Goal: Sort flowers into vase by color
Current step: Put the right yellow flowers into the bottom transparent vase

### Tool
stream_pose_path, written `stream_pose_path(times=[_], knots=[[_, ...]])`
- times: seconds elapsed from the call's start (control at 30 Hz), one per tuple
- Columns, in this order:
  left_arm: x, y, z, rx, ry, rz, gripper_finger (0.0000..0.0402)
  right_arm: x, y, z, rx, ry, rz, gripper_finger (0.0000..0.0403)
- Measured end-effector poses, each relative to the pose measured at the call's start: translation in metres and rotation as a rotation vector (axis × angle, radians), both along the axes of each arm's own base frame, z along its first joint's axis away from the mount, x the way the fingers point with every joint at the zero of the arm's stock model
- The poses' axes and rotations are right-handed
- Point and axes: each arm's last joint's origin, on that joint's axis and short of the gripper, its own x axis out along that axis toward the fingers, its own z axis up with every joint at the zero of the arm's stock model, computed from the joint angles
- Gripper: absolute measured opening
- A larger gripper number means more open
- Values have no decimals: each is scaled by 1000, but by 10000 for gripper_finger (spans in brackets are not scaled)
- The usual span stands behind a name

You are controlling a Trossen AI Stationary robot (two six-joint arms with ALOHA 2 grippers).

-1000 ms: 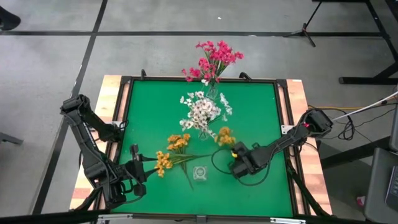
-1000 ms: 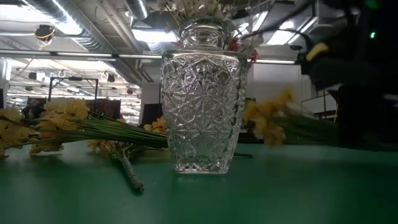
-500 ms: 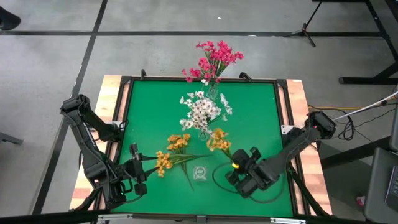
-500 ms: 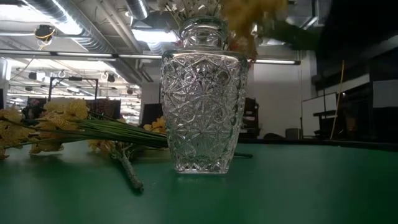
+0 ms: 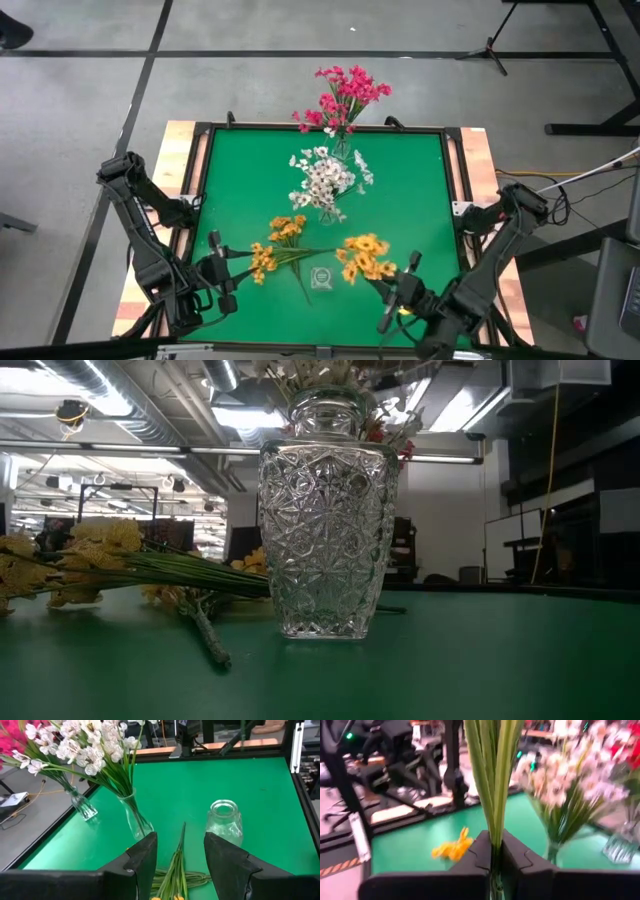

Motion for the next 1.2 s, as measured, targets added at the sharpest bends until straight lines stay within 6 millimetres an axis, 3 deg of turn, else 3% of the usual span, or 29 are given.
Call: stream_pose_path(times=[0.17,0.37,0.53,0.63,0.77,0.9,1.0,1.2], knots=[[0,-8,3,30,-3,-58,159,29,-8,2,-51,48,88,11],[13,-20,34,-81,42,-421,159,78,-26,35,-190,-51,622,11],[7,-21,57,-37,-23,-614,159,91,-49,32,-283,9,648,11],[1,-13,67,-51,-56,-622,159,93,-54,19,-309,11,662,11],[-10,-3,63,-59,-99,-654,159,84,-61,-12,-330,-47,660,11],[-14,13,45,-86,-155,-593,159,61,-79,-30,-292,-288,615,11],[-12,22,26,-124,-209,-597,159,51,-94,-51,-275,-369,586,11],[-11,37,4,-200,-305,-581,159,56,-111,-57,-217,-411,639,11]])
